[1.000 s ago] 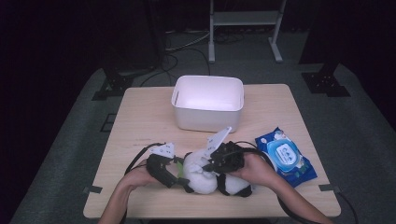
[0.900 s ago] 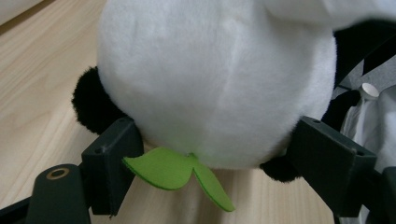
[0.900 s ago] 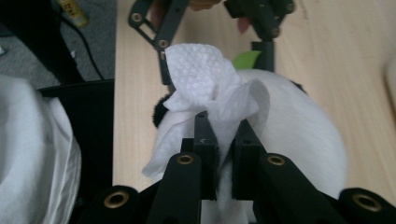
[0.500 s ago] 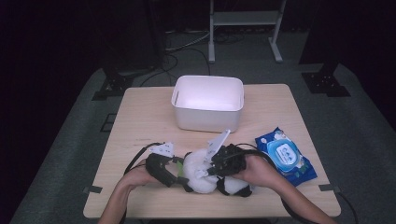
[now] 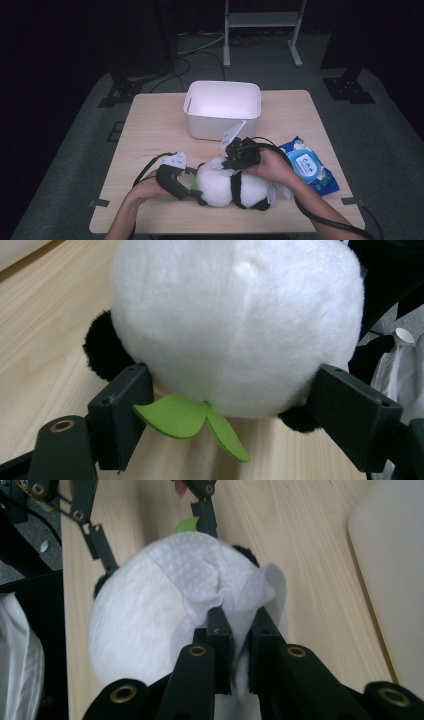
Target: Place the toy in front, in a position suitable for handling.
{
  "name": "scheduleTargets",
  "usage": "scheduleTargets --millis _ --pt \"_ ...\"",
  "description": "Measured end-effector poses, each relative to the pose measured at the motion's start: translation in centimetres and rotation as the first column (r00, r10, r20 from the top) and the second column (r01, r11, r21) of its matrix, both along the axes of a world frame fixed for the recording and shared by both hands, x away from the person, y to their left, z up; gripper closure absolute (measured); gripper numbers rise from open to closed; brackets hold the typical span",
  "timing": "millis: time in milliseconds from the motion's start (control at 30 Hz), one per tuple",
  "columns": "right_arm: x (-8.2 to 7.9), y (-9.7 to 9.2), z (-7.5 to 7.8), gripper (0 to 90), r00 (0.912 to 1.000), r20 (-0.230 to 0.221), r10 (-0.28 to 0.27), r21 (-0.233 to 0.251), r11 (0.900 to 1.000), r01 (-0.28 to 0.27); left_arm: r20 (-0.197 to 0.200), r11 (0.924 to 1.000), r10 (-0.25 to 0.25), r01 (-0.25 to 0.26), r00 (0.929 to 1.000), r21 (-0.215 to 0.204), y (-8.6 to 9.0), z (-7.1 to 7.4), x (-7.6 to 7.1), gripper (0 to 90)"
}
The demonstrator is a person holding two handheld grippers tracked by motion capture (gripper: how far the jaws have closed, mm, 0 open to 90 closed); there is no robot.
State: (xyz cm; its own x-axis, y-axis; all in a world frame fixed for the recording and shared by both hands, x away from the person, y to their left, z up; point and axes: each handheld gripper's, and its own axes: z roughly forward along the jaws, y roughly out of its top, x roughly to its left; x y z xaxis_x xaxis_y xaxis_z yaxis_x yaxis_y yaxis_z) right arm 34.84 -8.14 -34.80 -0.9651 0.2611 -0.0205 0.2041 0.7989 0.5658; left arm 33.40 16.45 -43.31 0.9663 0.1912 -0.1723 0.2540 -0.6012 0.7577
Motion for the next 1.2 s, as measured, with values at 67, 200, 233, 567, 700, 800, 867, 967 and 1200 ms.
scheduleTargets --millis 67,200,233,567,700,800,867,967,1200 --pt "0.4 0.8 0.0 82.2 1.0000 -0.004 0.005 -0.001 1.0000 -0.005 -0.002 1.0000 0.000 0.000 1.0000 -0.003 0.0 -0.1 0.0 18.3" --pt "0.6 2.4 -0.1 82.2 0.9997 -0.004 0.025 -0.014 0.9996 -0.026 -0.005 1.0000 -0.002 0.002 1.0000 0.001 0.1 -0.1 0.1 18.3" --pt "0.7 2.6 -0.1 82.2 0.9994 0.000 0.033 -0.022 0.9992 -0.033 -0.007 1.0000 0.001 -0.001 1.0000 -0.001 0.1 -0.1 0.1 18.3" --pt "1.4 -1.4 -0.4 82.2 0.9983 -0.013 -0.056 -0.048 0.9973 0.056 -0.013 1.0000 0.003 -0.003 0.9999 -0.002 0.2 -0.1 0.1 18.2" --pt "0.6 -2.7 -0.5 82.2 0.9982 -0.008 -0.059 -0.020 0.9981 0.059 -0.020 1.0000 0.006 -0.006 0.9998 0.002 0.2 -0.2 0.2 18.3" --pt "-0.4 -2.7 -0.3 82.2 0.9993 -0.001 -0.038 -0.003 0.9993 0.038 -0.017 1.0000 0.005 -0.005 0.9998 -0.001 0.2 -0.2 0.1 18.3" --pt "-1.0 -2.5 -0.2 82.2 0.9997 0.007 -0.025 -0.002 0.9997 0.025 -0.016 1.0000 0.003 -0.003 0.9999 0.004 0.1 -0.3 0.1 18.3" --pt "-1.6 -1.5 -0.1 82.1 0.9998 0.018 0.002 -0.004 1.0000 -0.002 -0.010 1.0000 -0.001 0.001 0.9999 0.005 0.1 -0.2 0.1 18.3" --pt "-0.3 0.9 -0.2 82.1 0.9998 -0.005 0.019 0.004 0.9998 -0.019 -0.009 1.0000 0.002 -0.002 1.0000 -0.007 0.1 -0.1 0.1 18.3"
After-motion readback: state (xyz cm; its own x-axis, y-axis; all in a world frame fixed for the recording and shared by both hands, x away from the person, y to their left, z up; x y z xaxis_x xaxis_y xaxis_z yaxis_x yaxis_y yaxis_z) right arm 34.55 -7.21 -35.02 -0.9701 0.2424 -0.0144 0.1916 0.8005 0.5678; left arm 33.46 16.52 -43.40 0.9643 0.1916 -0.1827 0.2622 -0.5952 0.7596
